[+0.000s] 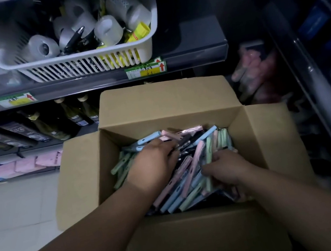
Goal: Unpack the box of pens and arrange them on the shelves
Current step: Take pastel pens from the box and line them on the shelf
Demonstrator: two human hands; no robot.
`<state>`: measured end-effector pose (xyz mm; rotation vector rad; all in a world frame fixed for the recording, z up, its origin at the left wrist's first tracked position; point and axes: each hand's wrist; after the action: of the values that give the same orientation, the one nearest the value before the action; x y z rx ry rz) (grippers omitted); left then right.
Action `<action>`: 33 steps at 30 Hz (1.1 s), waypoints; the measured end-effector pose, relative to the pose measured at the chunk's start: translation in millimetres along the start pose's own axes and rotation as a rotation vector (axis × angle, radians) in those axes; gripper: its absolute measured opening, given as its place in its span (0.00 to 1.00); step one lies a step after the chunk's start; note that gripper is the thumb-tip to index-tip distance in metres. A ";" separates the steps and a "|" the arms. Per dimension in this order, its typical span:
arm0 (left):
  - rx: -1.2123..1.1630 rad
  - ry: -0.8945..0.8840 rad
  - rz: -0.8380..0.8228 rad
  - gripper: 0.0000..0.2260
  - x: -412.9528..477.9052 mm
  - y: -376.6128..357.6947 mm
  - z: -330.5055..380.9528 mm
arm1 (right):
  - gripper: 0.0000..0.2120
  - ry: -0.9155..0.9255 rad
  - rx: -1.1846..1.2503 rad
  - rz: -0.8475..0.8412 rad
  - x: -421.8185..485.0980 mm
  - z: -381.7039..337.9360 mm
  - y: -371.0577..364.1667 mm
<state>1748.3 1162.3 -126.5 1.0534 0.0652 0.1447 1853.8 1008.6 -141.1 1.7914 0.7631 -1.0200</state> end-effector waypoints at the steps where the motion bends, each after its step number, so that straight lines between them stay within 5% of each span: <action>1: 0.003 -0.001 -0.049 0.13 5.5 -4.3 -3.0 | 0.08 -0.011 0.001 -0.026 -1.3 3.1 0.9; 7: 0.091 0.139 -0.411 0.21 10.3 -32.5 -8.9 | 0.11 0.011 0.082 -0.014 -0.8 12.9 0.8; 11: 0.067 0.208 -0.427 0.13 4.7 -36.9 -3.3 | 0.09 0.036 0.168 0.005 7.9 9.9 -8.7; 18: -0.073 0.302 -0.448 0.11 -2.9 -24.3 -8.5 | 0.06 0.006 0.376 -0.265 6.4 -10.5 -21.0; 27: -0.206 0.381 -0.559 0.11 0.3 -9.6 -18.6 | 0.16 -0.090 0.315 -0.140 8.9 -19.9 -28.4; 33: -0.268 0.407 -0.486 0.12 -8.5 -8.2 -18.3 | 0.16 -0.147 0.451 -0.230 3.0 -19.8 -39.1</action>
<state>1738.4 1172.8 -142.8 0.7036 0.6480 -0.0743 1829.3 1042.4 -154.6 2.0045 0.6953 -1.5566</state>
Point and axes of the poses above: each hand's wrist, its own x-axis towards the middle knuckle, its own y-axis out of the back of the hand, z = x × y, and after that the axes turned 13 degrees about -y, right-handed
